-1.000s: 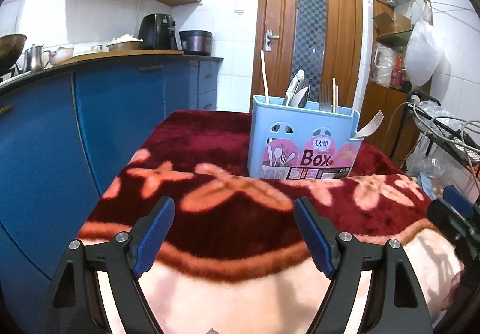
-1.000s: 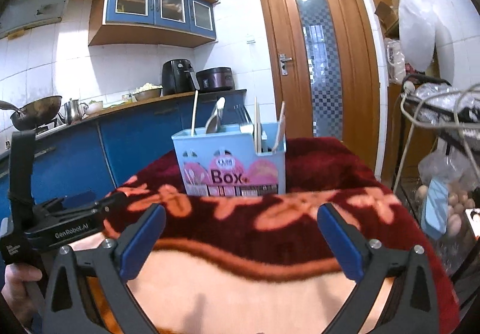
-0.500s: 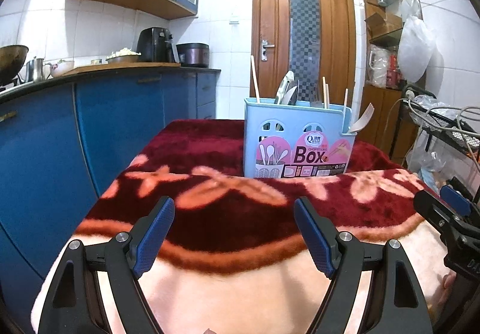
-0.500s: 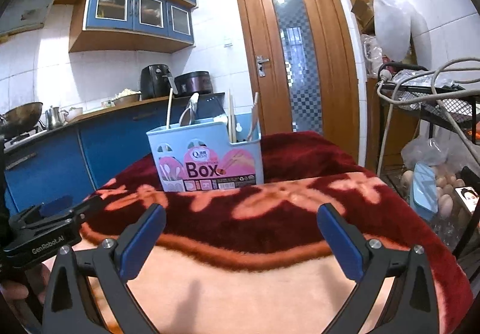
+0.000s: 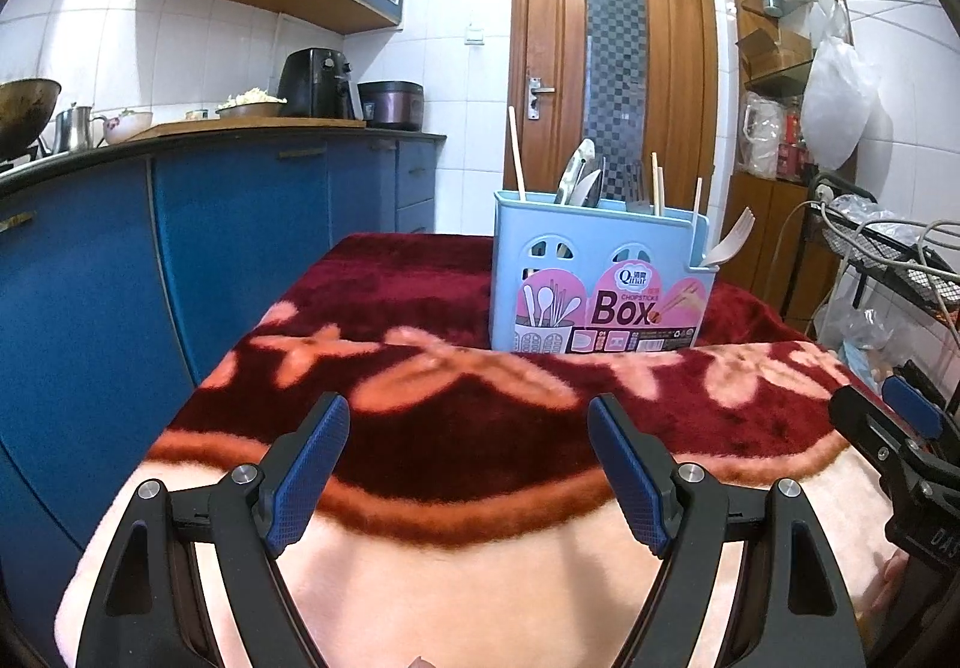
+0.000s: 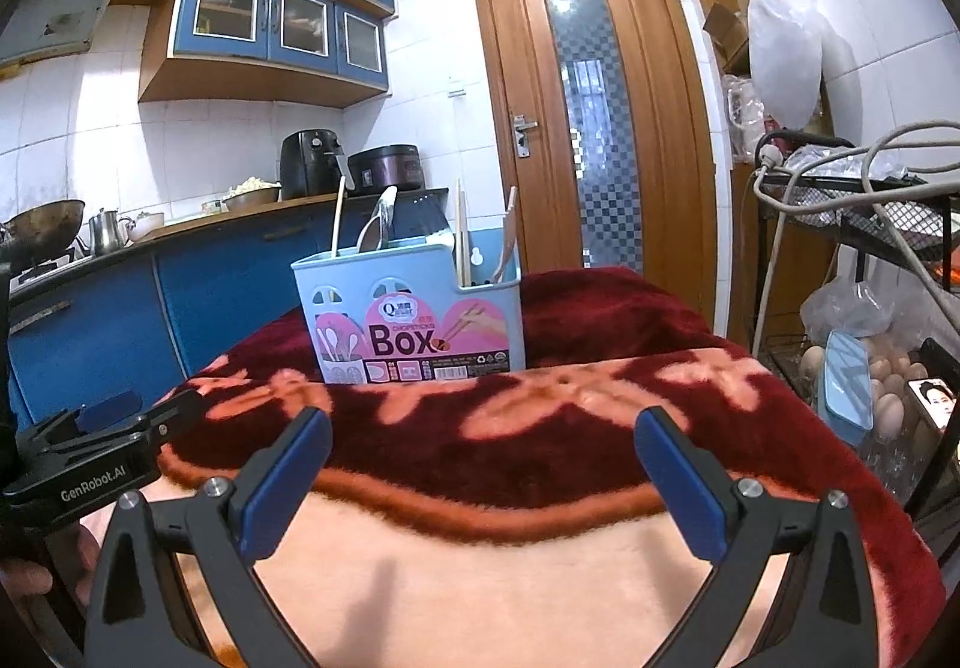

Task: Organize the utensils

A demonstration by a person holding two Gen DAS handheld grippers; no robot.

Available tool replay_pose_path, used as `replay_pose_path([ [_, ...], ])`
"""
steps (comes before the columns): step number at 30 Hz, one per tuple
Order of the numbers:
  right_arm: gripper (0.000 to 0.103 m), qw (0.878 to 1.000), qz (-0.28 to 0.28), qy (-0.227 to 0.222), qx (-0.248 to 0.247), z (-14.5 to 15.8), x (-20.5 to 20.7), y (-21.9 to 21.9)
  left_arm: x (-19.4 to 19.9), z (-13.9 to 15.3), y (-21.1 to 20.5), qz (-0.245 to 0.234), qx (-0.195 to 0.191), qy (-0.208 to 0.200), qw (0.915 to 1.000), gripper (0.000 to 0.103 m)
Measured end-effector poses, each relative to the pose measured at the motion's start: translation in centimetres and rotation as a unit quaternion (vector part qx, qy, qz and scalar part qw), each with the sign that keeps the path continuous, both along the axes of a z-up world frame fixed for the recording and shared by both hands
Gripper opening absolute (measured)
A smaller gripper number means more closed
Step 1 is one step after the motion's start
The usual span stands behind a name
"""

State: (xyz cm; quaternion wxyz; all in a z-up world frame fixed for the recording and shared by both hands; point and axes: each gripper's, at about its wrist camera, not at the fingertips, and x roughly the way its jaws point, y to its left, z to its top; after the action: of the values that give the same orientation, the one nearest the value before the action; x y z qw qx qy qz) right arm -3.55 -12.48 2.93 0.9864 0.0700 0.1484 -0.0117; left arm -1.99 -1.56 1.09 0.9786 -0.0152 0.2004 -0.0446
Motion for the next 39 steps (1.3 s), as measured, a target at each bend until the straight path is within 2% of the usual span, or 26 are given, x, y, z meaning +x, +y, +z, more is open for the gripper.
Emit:
replay_pose_path([
  [39, 0.103, 1.0, 0.003, 0.002, -0.005, -0.05, 0.04, 0.04, -0.09, 0.02, -0.18, 0.0, 0.002, -0.001, 1.0, 0.083],
])
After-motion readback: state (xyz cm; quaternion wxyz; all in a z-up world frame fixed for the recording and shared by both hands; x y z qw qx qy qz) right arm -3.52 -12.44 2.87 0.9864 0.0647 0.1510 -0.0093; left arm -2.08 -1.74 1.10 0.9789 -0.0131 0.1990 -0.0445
